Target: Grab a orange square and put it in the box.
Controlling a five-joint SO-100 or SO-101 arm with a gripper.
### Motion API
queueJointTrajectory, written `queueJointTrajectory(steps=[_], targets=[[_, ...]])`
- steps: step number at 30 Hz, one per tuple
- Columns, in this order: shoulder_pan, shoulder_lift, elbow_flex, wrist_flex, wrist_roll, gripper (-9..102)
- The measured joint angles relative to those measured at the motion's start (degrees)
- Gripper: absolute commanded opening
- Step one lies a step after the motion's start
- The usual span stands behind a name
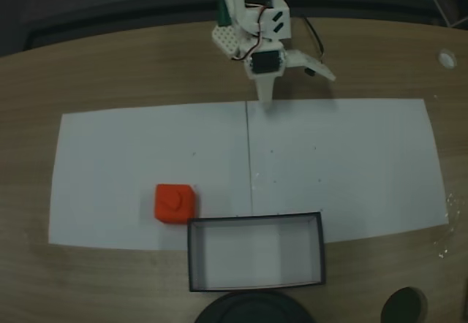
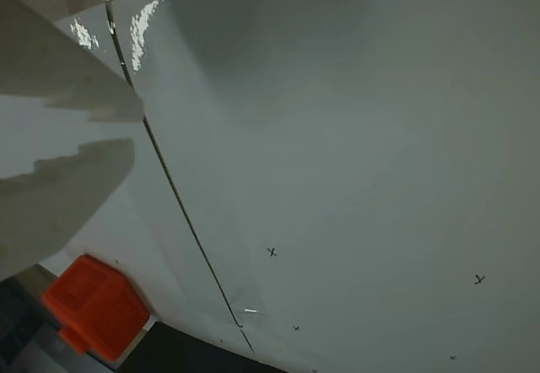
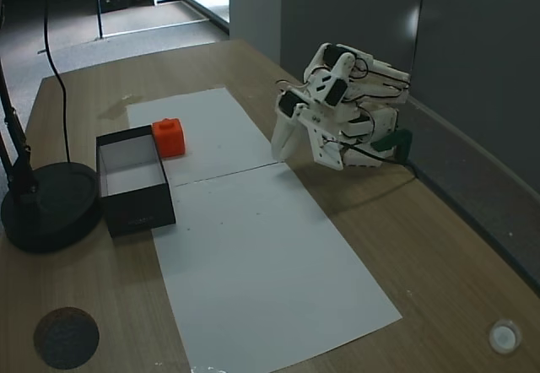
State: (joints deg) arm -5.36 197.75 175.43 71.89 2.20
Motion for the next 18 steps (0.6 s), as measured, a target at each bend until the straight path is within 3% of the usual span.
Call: queueJointTrajectory(steps=[5,9,13,18], targets=[[6.2,0.0,-0.4,-7.0,-8.1,28],[12.8,-0.8,-3.4,-12.8,-7.6,30],[15.0,-2.9,-11.1,-12.7,-6.2,35],[15.8,-19.4,-20.8,-12.7,-5.8,38]])
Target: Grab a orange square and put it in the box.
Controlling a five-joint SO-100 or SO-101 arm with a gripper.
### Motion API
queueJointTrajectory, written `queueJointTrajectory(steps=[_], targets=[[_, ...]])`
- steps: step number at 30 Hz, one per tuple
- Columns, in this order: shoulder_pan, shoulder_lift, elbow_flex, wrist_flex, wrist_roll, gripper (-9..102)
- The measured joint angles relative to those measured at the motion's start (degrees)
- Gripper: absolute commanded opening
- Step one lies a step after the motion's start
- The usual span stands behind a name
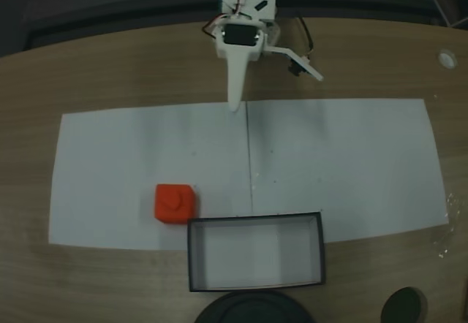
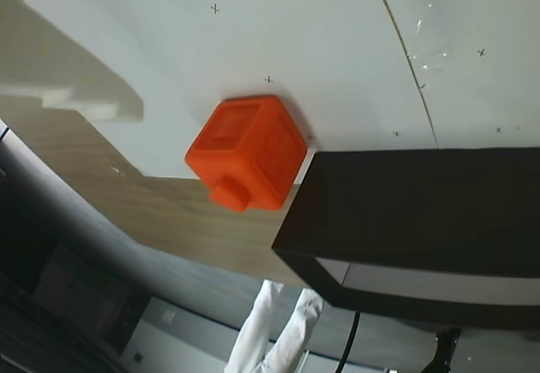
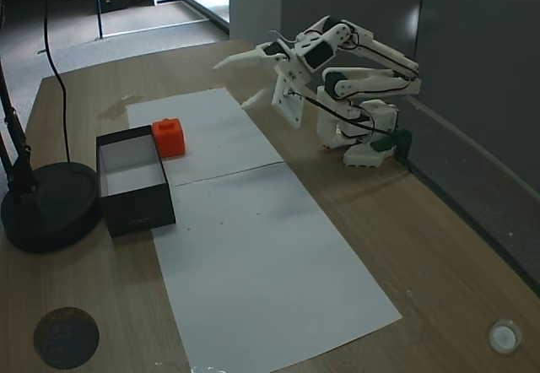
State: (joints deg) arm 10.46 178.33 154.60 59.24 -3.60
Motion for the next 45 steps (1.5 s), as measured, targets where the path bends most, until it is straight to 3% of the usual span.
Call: queueJointTrajectory(steps=[6,14,19,28,36,45], targets=[[0.9,-31.5,-20.5,2.6,0.3,38],[7.7,-77.4,-55.8,16.7,1.8,37],[9.5,-95.2,-73.9,22.9,1.8,37],[11.6,-112.9,-90.4,24.0,1.1,35],[12.2,-120.8,-98.3,23.2,1.1,9],[9.8,-120.1,-113.9,31.6,1.1,9]])
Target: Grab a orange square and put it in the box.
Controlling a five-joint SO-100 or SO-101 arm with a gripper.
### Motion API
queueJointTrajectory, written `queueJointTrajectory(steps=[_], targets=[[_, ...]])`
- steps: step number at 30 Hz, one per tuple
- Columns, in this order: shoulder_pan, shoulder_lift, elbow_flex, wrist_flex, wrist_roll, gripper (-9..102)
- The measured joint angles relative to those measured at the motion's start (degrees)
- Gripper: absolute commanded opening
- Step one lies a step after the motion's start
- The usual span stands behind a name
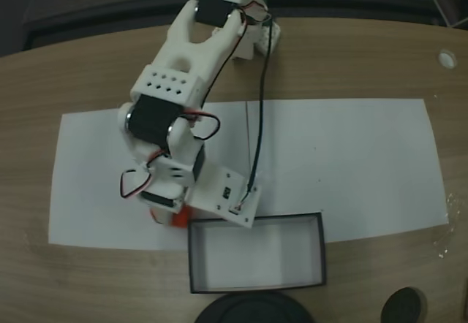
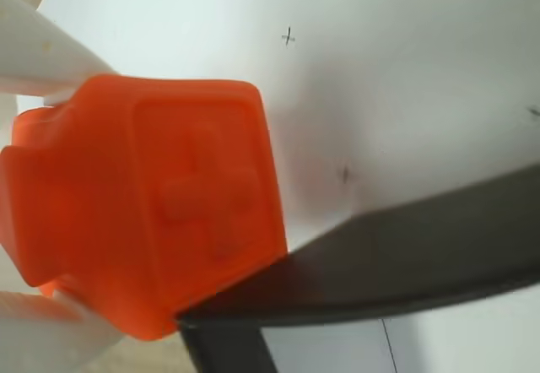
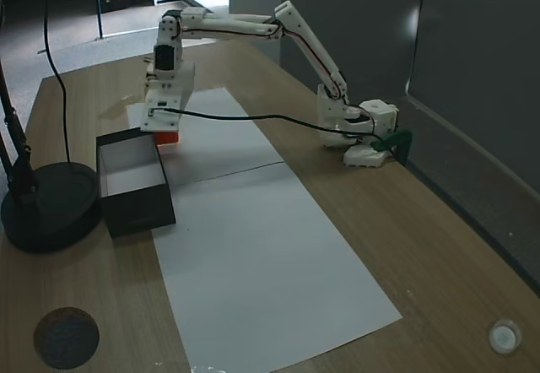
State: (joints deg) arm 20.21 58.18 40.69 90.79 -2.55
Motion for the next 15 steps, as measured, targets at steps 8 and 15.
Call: queueJointTrajectory(steps=[8,15], targets=[[-16.5,12.5,-24.7,7.6,0.0,9],[-22.1,11.2,-22.1,7.8,1.1,9]])
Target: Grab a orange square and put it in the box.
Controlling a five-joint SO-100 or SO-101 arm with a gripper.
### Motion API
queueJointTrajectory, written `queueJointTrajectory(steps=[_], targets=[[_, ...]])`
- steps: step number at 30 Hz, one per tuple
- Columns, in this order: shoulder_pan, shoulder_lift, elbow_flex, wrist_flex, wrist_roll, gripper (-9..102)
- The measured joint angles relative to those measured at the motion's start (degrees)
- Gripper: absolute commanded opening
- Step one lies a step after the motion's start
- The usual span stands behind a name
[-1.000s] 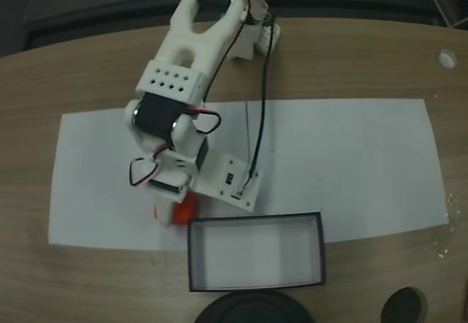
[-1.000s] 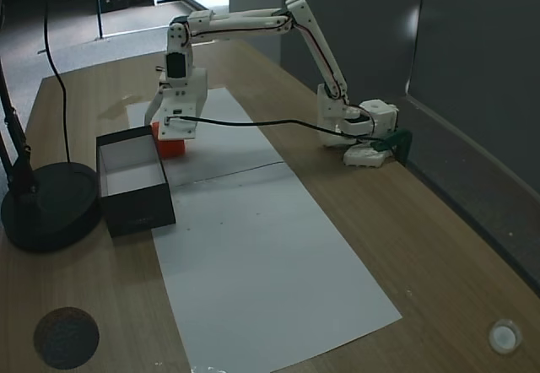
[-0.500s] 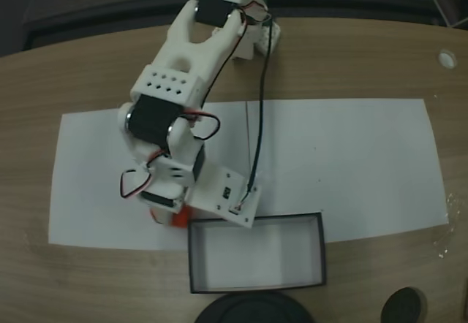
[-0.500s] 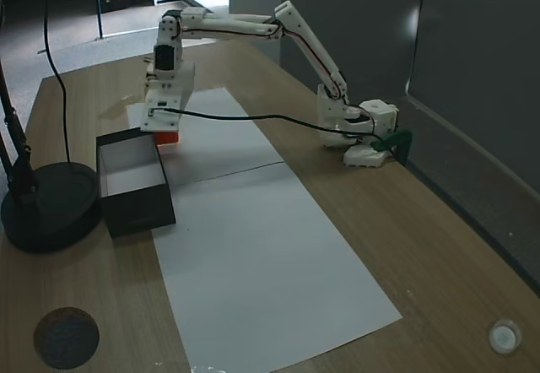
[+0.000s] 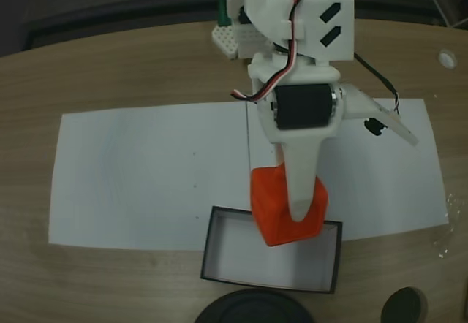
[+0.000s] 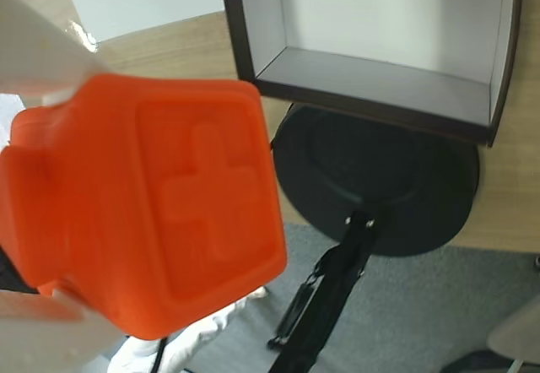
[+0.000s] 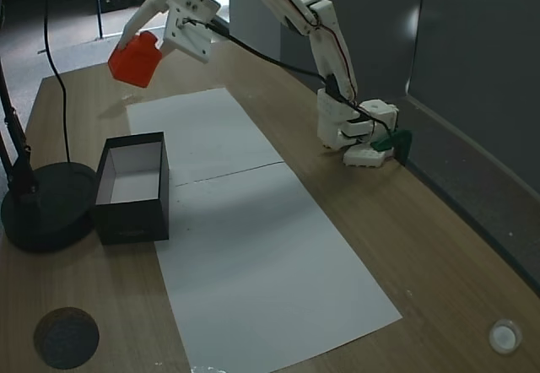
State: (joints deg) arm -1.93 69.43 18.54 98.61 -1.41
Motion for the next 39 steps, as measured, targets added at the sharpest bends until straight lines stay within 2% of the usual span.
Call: queueJointTrajectory(steps=[11,13,16,18,24,28,32,39], targets=[[2.7,-16.5,1.7,-1.6,0.2,10],[3.1,-18.4,1.7,-1.6,0.2,16],[2.8,-20.3,1.8,-1.4,1.3,35],[2.7,-20.8,2.0,-0.3,1.5,39],[1.8,-20.9,2.0,0.2,1.2,30],[2.2,-17.7,2.1,0.7,2.2,7],[1.8,-6.1,6.6,0.7,2.3,7],[-3.7,27.6,29.2,0.7,2.3,7]])
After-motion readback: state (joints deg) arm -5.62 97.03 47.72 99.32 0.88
